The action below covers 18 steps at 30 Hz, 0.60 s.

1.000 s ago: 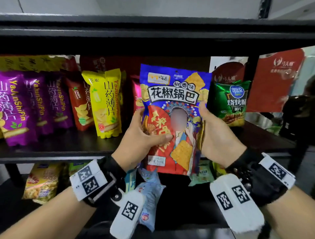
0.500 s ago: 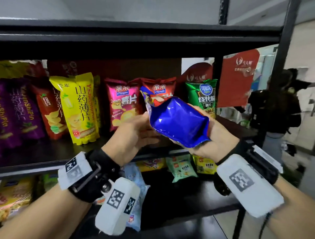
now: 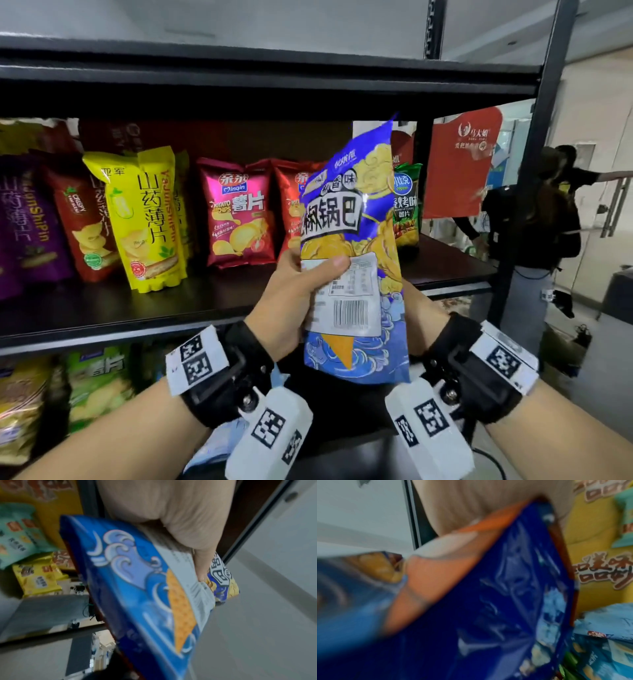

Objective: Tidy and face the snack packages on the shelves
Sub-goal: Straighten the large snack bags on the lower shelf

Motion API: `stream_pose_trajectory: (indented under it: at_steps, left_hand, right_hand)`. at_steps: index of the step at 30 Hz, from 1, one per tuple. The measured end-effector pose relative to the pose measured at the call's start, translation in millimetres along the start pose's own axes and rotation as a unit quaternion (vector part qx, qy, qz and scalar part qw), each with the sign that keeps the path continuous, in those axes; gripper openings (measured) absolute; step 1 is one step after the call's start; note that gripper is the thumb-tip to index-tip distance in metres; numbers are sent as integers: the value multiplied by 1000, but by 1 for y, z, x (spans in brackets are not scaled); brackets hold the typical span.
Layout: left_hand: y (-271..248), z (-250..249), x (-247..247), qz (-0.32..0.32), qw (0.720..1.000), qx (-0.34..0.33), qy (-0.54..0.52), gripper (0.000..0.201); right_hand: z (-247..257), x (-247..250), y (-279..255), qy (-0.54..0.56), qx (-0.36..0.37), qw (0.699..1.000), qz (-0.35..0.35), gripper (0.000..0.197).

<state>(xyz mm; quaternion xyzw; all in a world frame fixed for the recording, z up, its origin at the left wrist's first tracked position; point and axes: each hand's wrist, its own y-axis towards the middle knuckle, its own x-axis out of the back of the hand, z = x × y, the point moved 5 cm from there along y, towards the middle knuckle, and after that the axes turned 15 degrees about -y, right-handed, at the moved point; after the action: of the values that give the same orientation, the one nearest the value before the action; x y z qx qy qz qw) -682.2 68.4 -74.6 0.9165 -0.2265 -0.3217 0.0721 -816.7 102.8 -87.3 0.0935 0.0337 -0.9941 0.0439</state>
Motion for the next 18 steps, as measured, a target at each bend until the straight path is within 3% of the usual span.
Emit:
stream_pose_trajectory:
  at_steps: [1, 3, 7, 10, 13, 14, 17, 18]
  left_hand:
    - [-1, -1, 2, -12, 999, -31, 20, 85]
    - [-4, -5, 5, -27, 990, -102, 90, 94]
    - [-16, -12, 3, -25, 952, -209, 222, 96]
    - [-17, -8, -1, -10, 939, -226, 261, 97]
    - [-15, -6, -4, -7, 939, -226, 259, 96]
    - [-14, -4, -5, 1, 939, -224, 261, 92]
    - [-11, 9, -10, 43, 936, -209, 280, 78]
    - [-11, 15, -11, 59, 935, -200, 288, 78]
  right_hand:
    - [2, -5, -1, 6, 14, 1000, 25, 55]
    - [1, -4, -1, 19, 41, 997, 67, 58]
    - [-6, 6, -5, 50, 103, 980, 160, 87]
    - [-10, 21, -4, 73, 145, 980, 119, 89]
    - [-16, 25, -2, 28, 158, 986, 53, 92]
    - [-18, 30, 0, -4, 163, 987, 4, 90]
    - [-19, 38, -8, -99, 227, 966, -73, 39]
    - [-23, 41, -11, -127, 247, 956, -90, 30]
